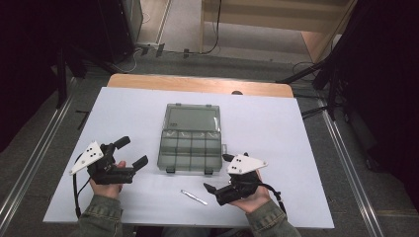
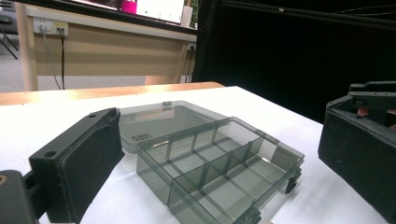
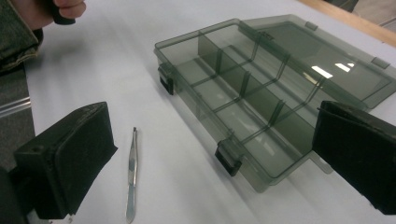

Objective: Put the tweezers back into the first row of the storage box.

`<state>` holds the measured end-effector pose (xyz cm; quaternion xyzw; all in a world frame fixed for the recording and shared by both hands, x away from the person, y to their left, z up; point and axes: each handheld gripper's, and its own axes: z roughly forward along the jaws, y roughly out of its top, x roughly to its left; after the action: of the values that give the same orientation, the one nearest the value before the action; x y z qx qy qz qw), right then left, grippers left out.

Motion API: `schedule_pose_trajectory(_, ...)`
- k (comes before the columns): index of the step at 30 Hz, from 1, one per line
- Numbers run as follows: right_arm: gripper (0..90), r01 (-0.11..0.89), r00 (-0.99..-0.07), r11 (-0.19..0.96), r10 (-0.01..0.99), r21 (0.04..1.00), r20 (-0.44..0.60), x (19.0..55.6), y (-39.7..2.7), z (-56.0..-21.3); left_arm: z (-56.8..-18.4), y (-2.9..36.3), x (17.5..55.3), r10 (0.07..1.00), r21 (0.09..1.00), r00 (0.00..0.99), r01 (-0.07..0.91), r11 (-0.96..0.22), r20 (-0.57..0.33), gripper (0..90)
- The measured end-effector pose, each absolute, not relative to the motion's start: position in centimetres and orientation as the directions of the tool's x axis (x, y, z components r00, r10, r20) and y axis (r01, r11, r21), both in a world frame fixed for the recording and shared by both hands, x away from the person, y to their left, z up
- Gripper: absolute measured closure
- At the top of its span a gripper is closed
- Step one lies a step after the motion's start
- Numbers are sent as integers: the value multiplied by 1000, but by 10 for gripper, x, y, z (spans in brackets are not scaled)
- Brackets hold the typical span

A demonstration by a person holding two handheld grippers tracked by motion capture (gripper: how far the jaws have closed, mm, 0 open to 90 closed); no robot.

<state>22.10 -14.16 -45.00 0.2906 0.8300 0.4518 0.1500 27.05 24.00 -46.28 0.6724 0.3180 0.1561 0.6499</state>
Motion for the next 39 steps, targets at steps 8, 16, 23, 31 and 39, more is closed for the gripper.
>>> schedule_pose_trajectory(8, 0, 361, -813, 483, 582, 798, 15, 224, -126, -450, -463, 240, 271, 628, 974, 751, 224, 45, -202, 0)
schedule_pose_trajectory(16, 0, 398, -829, 577, 559, 713, 11, 229, -108, -454, -463, 240, 271, 628, 974, 752, 224, 44, -201, 0)
schedule_pose_trajectory(23, 0, 406, -839, 608, 544, 683, 15, 230, -100, -458, -463, 240, 270, 632, 974, 749, 223, 41, -198, 0)
schedule_pose_trajectory(31, 0, 455, -848, 670, 527, 587, 56, 233, -89, -466, -463, 240, 270, 629, 974, 752, 224, 39, -198, 0)
schedule_pose_trajectory(39, 0, 455, -858, 736, 514, 500, 25, 233, -75, -474, -463, 239, 270, 628, 973, 752, 226, 39, -200, 0)
